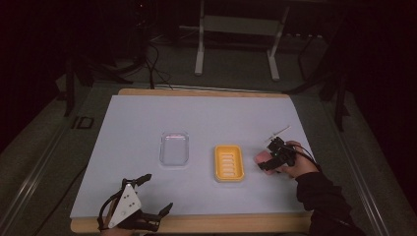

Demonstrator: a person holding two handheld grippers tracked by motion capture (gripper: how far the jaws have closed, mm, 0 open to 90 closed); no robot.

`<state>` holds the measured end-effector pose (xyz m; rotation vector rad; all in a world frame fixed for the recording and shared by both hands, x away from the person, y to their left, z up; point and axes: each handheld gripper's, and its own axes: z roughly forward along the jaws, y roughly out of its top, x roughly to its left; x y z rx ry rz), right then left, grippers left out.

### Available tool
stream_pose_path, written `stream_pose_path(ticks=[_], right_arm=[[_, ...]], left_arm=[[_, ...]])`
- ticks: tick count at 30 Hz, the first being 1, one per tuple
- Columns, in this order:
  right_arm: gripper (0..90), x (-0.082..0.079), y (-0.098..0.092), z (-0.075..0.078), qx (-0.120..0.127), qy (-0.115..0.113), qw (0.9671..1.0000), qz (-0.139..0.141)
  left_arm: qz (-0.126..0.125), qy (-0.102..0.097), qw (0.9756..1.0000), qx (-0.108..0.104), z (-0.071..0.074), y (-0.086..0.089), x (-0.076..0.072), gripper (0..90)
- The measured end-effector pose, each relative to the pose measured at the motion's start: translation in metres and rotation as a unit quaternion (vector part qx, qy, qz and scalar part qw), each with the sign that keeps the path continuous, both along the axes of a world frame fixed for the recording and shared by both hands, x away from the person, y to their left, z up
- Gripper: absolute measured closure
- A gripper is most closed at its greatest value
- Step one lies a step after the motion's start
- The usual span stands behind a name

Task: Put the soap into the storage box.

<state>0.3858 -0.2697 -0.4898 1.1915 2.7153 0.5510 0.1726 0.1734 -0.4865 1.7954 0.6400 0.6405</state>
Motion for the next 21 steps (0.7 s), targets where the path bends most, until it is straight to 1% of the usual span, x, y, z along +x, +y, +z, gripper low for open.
stream_pose_path(ticks=[5,6,8,9,10,16,18,21], right_arm=[[27.1,0.002,0.001,-0.01,-0.012,0.011,0.9999,-0.002],[29.8,0.002,0.001,-0.011,-0.016,0.012,0.9998,-0.001],[30.1,0.003,0.001,-0.014,-0.02,0.014,0.9997,-0.004],[31.4,0.003,0.001,-0.015,-0.023,0.013,0.9996,-0.001],[31.9,0.003,0.0,-0.015,-0.026,0.01,0.9996,0.002],[36.3,0.001,0.004,-0.014,-0.04,0.009,0.9992,0.004],[36.8,0.001,0.005,-0.014,-0.04,0.009,0.9991,-0.002],[37.1,-0.001,0.007,-0.013,-0.043,0.013,0.9986,-0.029]], left_arm=[[0.0,0.0,1.0,0.001,0.0,0.0,0.0,0.3],[0.0,0.0,1.0,0.001,0.0,0.0,0.0,0.3],[0.0,0.0,1.0,0.001,0.0,0.0,0.0,0.3],[0.0,0.0,1.0,0.002,0.0,0.0,0.0,0.4],[-0.001,0.001,1.0,0.002,0.0,0.0,0.0,0.4],[-0.001,0.001,1.0,0.002,0.0,-0.001,0.0,0.4],[-0.001,0.001,1.0,0.002,0.0,-0.001,0.0,0.3],[-0.001,0.0,1.0,0.002,0.0,0.0,0.0,0.3]])
